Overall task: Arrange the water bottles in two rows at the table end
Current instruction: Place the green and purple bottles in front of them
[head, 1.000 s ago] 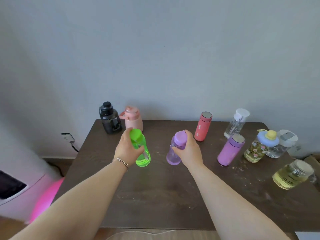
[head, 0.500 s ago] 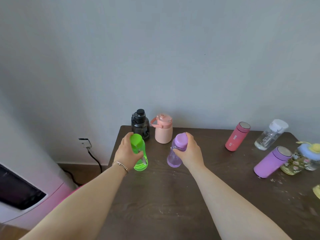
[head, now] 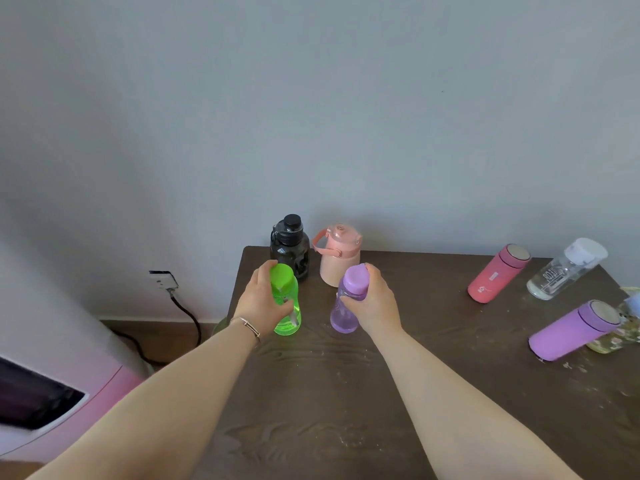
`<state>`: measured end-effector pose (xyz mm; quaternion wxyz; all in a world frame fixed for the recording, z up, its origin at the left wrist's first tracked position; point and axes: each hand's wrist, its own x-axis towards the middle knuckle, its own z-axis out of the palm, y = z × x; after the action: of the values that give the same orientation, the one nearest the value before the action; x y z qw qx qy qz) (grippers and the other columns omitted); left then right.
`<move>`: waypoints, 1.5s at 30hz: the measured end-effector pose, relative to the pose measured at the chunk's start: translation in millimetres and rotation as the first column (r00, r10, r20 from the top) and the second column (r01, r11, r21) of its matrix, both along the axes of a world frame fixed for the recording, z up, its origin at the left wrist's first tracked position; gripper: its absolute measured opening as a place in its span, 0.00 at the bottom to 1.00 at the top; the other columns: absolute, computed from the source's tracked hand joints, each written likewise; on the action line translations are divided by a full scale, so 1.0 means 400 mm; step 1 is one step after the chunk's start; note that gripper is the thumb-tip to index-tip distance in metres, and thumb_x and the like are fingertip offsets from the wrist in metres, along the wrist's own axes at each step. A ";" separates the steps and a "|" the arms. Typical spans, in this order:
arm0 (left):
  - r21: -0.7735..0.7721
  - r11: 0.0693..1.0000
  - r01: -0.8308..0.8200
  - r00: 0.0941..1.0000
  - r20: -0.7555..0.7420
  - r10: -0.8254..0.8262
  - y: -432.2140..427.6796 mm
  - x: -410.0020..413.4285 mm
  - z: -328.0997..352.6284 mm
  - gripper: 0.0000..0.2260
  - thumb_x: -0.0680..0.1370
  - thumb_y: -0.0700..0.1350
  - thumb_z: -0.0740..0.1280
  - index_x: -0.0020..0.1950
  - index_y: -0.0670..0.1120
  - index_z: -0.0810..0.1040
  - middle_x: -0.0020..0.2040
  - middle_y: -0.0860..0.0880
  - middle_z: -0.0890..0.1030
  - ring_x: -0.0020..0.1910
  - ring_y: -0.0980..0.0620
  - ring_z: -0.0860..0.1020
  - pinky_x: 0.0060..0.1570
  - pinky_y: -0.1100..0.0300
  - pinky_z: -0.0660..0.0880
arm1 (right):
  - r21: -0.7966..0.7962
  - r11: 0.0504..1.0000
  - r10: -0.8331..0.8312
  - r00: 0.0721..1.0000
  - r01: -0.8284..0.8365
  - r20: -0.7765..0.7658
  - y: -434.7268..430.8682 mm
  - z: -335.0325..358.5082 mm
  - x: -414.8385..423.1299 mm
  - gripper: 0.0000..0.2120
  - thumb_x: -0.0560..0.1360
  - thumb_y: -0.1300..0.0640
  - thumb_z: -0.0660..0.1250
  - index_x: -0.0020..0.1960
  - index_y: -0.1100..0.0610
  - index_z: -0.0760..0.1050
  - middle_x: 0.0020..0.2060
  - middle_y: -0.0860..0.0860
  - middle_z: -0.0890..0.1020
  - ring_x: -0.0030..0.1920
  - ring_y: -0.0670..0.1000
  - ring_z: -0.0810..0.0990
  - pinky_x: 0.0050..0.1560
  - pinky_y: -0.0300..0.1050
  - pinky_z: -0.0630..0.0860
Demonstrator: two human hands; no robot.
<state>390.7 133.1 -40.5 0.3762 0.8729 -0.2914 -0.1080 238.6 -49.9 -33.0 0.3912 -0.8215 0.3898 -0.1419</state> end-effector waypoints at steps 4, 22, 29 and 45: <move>0.023 1.000 0.005 1.000 -0.001 -0.005 -0.021 0.029 -0.023 0.38 0.67 0.46 0.75 0.73 0.52 0.60 0.68 0.49 0.69 0.59 0.46 0.74 0.53 0.55 0.74 | -0.013 1.000 0.021 1.000 -0.021 -0.017 -0.012 -0.034 0.041 0.36 0.74 0.53 0.80 0.77 0.52 0.68 0.69 0.53 0.79 0.68 0.58 0.78 0.66 0.56 0.80; -0.002 0.995 0.095 0.995 0.012 -0.095 -0.051 0.052 -0.061 0.38 0.68 0.44 0.75 0.74 0.50 0.61 0.67 0.48 0.69 0.62 0.47 0.73 0.58 0.57 0.71 | -0.065 0.996 0.059 0.996 -0.063 -0.065 -0.015 -0.077 0.056 0.39 0.75 0.53 0.80 0.79 0.52 0.64 0.71 0.53 0.75 0.70 0.56 0.77 0.66 0.60 0.82; 0.050 0.993 0.102 0.994 0.019 -0.103 -0.032 0.038 -0.058 0.39 0.69 0.45 0.76 0.75 0.52 0.59 0.67 0.49 0.68 0.59 0.47 0.75 0.53 0.57 0.73 | -0.065 0.996 0.057 0.994 -0.063 -0.097 -0.015 -0.067 0.054 0.43 0.75 0.52 0.80 0.82 0.54 0.60 0.75 0.54 0.73 0.74 0.58 0.75 0.69 0.59 0.80; 0.558 0.821 0.122 0.864 0.347 -0.364 0.008 0.001 0.015 0.39 0.74 0.59 0.67 0.78 0.53 0.50 0.80 0.44 0.48 0.78 0.42 0.51 0.73 0.44 0.57 | -0.351 0.894 0.100 0.888 -0.278 -0.449 0.002 0.026 -0.014 0.45 0.79 0.47 0.75 0.85 0.60 0.54 0.78 0.58 0.70 0.76 0.59 0.72 0.71 0.53 0.76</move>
<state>391.2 136.2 -34.3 0.0340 0.8967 -0.4401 -0.0314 233.0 -49.2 -22.6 0.1313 -0.9302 0.3426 -0.0004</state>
